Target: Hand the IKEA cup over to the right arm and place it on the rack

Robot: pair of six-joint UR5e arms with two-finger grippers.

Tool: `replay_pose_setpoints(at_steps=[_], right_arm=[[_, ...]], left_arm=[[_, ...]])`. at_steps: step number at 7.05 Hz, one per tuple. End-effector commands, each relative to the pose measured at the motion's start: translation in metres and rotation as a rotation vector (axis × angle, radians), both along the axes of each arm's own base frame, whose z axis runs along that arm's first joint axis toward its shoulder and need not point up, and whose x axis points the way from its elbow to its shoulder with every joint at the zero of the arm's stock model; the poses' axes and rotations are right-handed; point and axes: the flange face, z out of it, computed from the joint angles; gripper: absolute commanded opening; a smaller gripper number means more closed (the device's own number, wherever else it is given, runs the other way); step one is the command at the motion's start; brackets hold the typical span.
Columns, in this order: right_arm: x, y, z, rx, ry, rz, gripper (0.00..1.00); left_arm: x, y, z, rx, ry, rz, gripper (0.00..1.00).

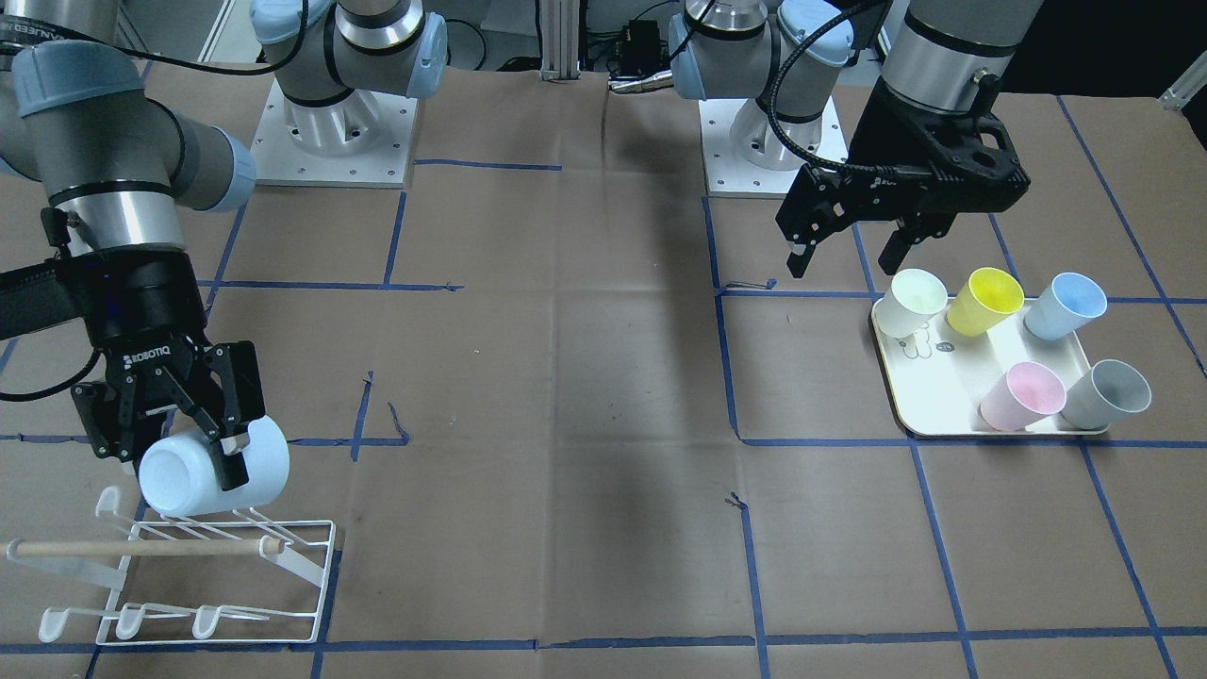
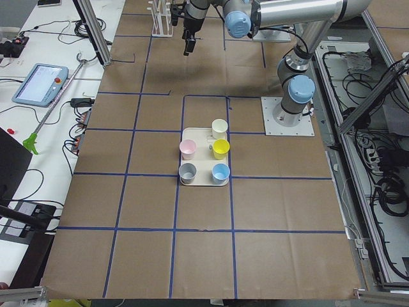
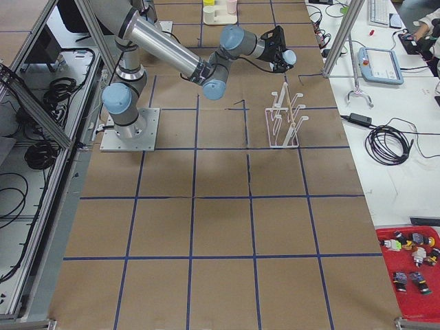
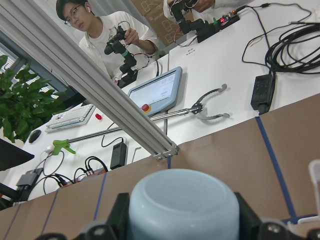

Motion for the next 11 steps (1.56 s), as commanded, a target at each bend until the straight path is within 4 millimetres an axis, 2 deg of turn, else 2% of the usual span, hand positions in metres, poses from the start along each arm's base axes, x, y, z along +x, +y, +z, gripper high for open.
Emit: replay_pose_setpoints(at_steps=[1,2,3,4,6,7,8,10,11], right_arm=[[-0.011,-0.003,0.001,-0.077,0.160,-0.004,0.26],[-0.013,-0.008,-0.005,-0.090,0.191,-0.002,0.26],[-0.016,-0.024,-0.010,-0.167,0.216,-0.007,0.27],[-0.018,-0.034,-0.017,-0.205,0.230,-0.007,0.27],[-0.022,-0.058,-0.040,-0.255,0.241,-0.011,0.27],[-0.021,-0.064,-0.060,-0.269,0.247,-0.018,0.27],[-0.020,-0.068,-0.070,-0.271,0.247,-0.015,0.27],[-0.018,-0.079,-0.087,-0.278,0.247,-0.008,0.27],[-0.009,-0.084,-0.092,-0.279,0.247,0.003,0.27]], left_arm=[[0.014,0.013,0.001,0.091,-0.076,-0.085,1.00],[0.042,0.015,-0.010,0.110,-0.082,-0.128,0.99],[0.088,0.023,-0.029,0.143,-0.073,-0.144,0.99],[0.135,0.047,-0.041,0.161,-0.065,-0.136,0.99],[0.195,0.103,-0.085,0.163,-0.061,-0.146,0.99],[0.209,0.115,-0.108,0.161,-0.063,-0.146,0.99],[0.208,0.117,-0.118,0.168,-0.053,-0.134,0.99],[0.208,0.109,-0.129,0.176,-0.009,-0.070,0.99],[0.203,0.103,-0.137,0.165,0.024,-0.081,0.99]])
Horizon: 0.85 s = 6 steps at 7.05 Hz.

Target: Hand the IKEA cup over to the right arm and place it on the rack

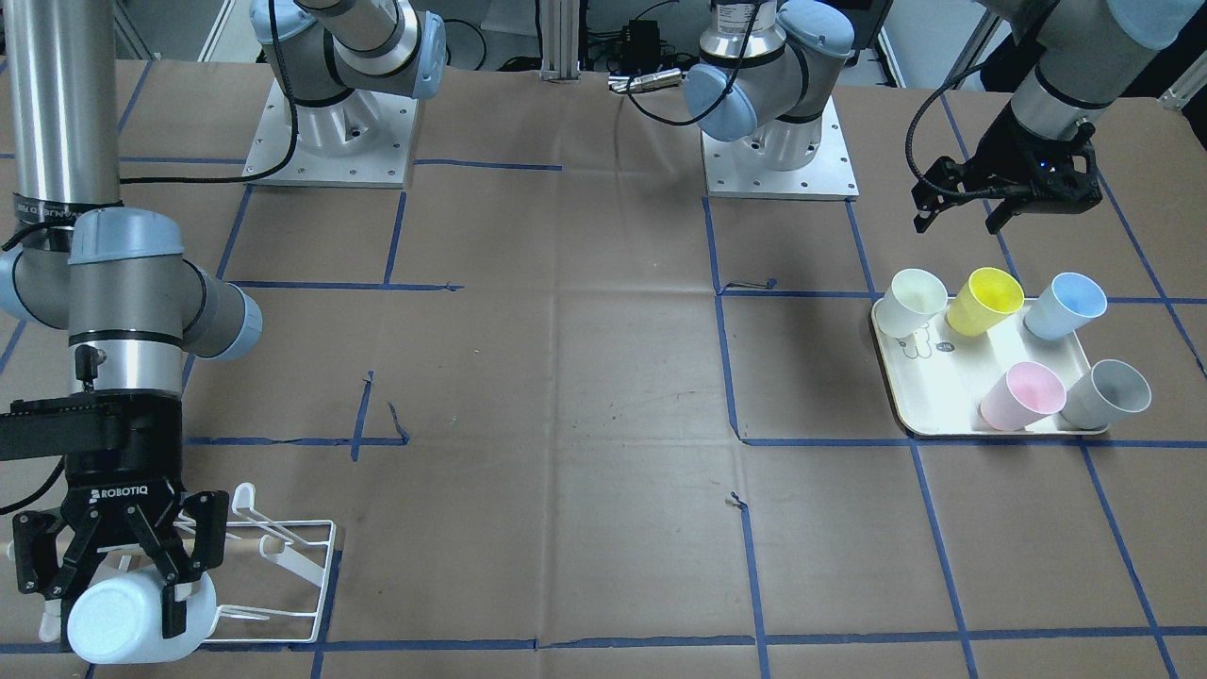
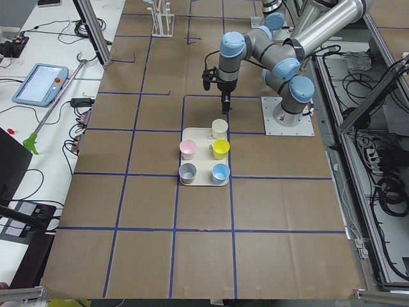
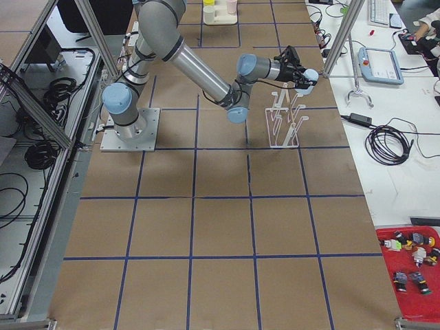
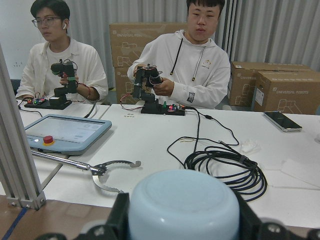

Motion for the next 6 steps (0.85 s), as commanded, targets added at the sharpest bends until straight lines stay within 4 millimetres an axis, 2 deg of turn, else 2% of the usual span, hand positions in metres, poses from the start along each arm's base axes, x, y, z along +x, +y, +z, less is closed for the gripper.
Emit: replay_pose_setpoints(at_steps=[1,3,4,5,6], right_arm=[[0.012,-0.010,-0.018,0.003,-0.001,0.018,0.27],[0.012,-0.009,-0.030,0.021,-0.005,0.017,0.27],[0.012,-0.009,-0.031,0.026,-0.006,0.017,0.27],[0.013,-0.007,-0.033,0.040,-0.014,0.019,0.27],[0.012,-0.003,-0.040,0.056,-0.016,0.017,0.27]], left_arm=[[-0.005,-0.009,-0.024,-0.012,0.034,0.002,0.99],[-0.002,-0.014,-0.076,-0.028,0.018,0.005,0.99],[-0.005,-0.009,-0.100,-0.032,0.013,0.006,0.99],[-0.009,-0.004,-0.114,-0.030,0.014,0.005,0.99],[-0.009,-0.004,-0.116,-0.026,0.017,0.005,0.99]])
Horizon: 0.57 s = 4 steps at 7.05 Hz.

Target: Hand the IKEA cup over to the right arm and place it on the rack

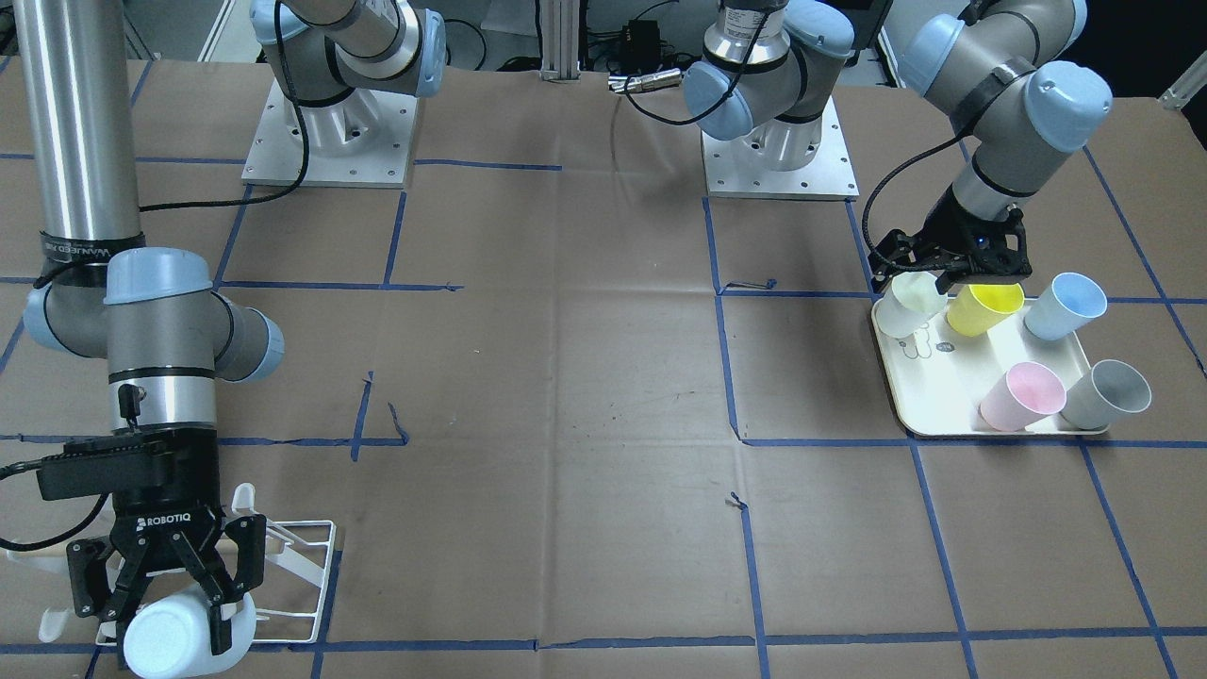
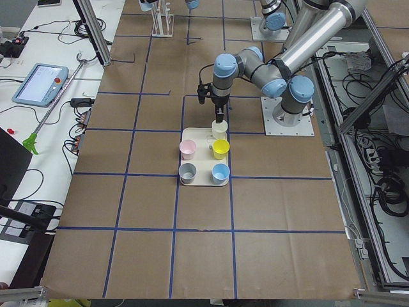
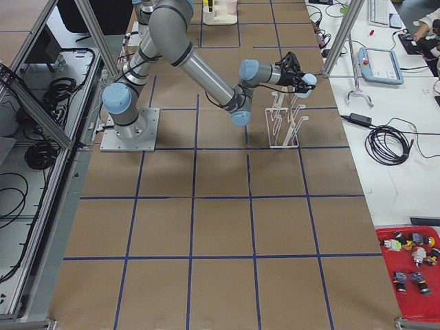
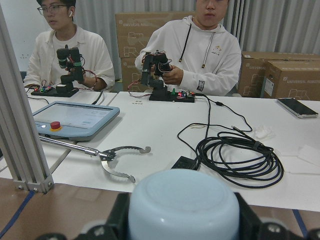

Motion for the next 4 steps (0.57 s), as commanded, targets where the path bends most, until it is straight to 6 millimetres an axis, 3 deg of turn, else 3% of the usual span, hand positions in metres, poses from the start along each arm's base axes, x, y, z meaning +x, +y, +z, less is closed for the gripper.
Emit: replay_pose_setpoints(at_steps=[1,2,3,4], right_arm=[[0.001,0.009,-0.013,0.038,-0.008,-0.001,0.27],[0.000,0.011,-0.016,0.047,-0.009,-0.002,0.27],[-0.001,0.011,-0.015,0.045,-0.012,-0.005,0.66],[0.000,0.010,-0.012,0.041,-0.023,0.005,0.98]], left_arm=[[-0.002,0.002,-0.013,0.010,0.007,0.000,0.97],[0.000,0.001,-0.021,0.029,0.019,-0.002,0.97],[0.001,0.000,-0.025,0.042,0.021,-0.004,0.97],[0.001,0.000,-0.023,0.037,0.016,-0.011,0.92]])
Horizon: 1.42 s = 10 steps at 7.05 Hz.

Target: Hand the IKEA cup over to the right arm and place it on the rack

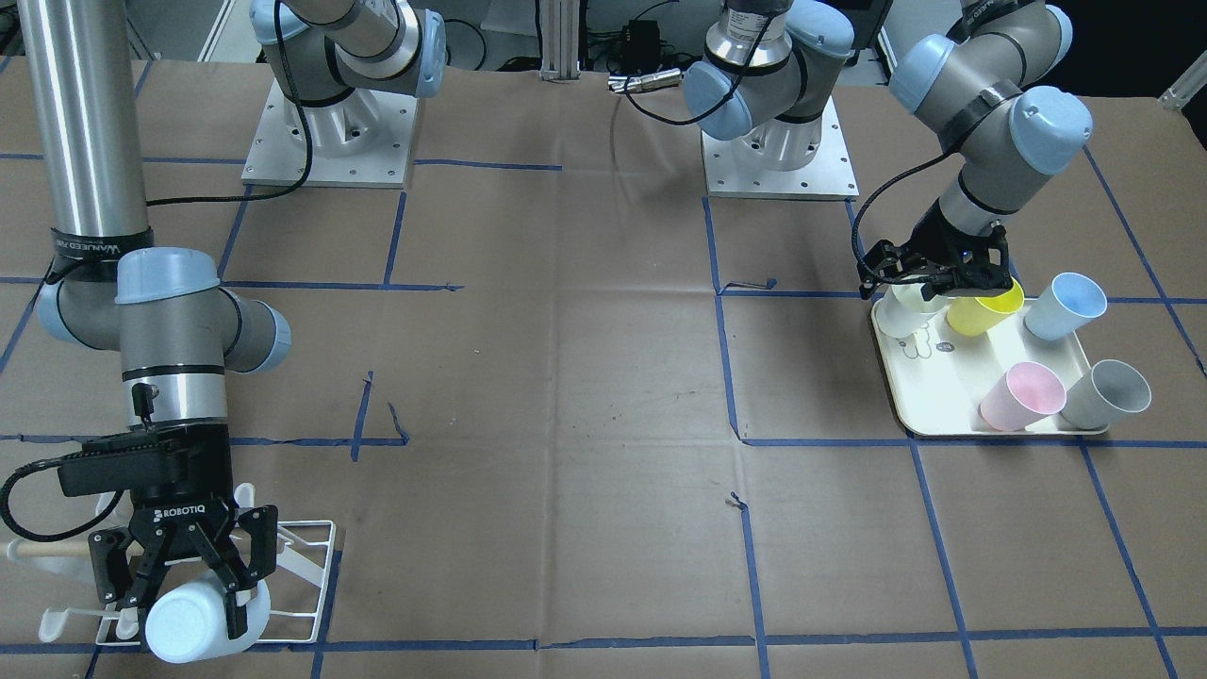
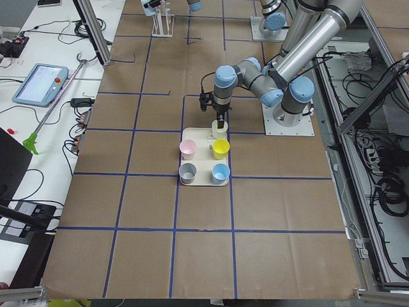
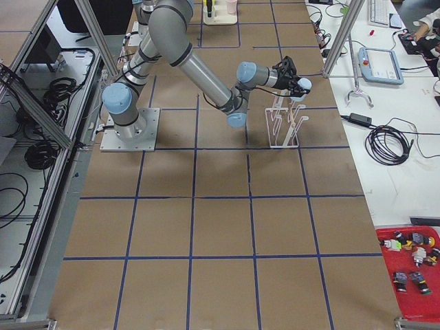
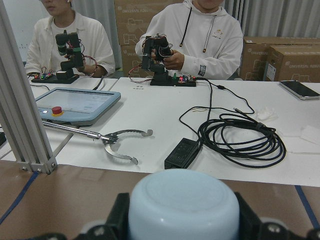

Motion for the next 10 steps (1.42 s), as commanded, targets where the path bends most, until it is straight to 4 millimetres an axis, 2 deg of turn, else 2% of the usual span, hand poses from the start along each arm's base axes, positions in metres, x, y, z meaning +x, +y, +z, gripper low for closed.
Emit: replay_pose_setpoints(at_steps=[1,2,3,4,5,7,8,9,10], right_arm=[[0.000,-0.001,0.007,-0.012,-0.006,0.001,0.99],[-0.001,-0.002,0.013,-0.024,-0.004,-0.001,0.99],[0.000,-0.001,0.020,-0.033,-0.005,0.000,0.99],[0.002,0.002,0.037,-0.042,-0.034,-0.004,0.99],[0.008,0.010,0.064,-0.053,-0.141,-0.038,0.99],[0.052,0.031,0.127,0.039,-0.336,-0.048,0.99],[0.075,0.049,0.152,0.096,-0.465,-0.069,0.99],[0.094,0.065,0.164,0.141,-0.617,-0.101,0.99],[0.118,0.086,0.163,0.206,-0.781,-0.136,0.99]], left_arm=[[0.002,-0.001,0.004,-0.005,-0.011,-0.005,0.66],[0.002,-0.001,0.006,-0.008,-0.015,-0.005,0.36],[0.002,0.000,0.008,-0.011,-0.017,-0.005,0.13],[0.001,0.001,0.011,-0.014,-0.020,-0.005,0.00],[0.002,0.001,0.014,-0.018,-0.024,-0.005,0.00],[0.004,-0.002,0.021,-0.030,-0.039,-0.004,0.00],[0.008,-0.007,0.033,-0.036,-0.047,0.001,0.00],[0.013,-0.011,0.053,-0.018,-0.056,0.002,0.00],[0.015,-0.013,0.088,-0.008,-0.059,0.002,0.00]])
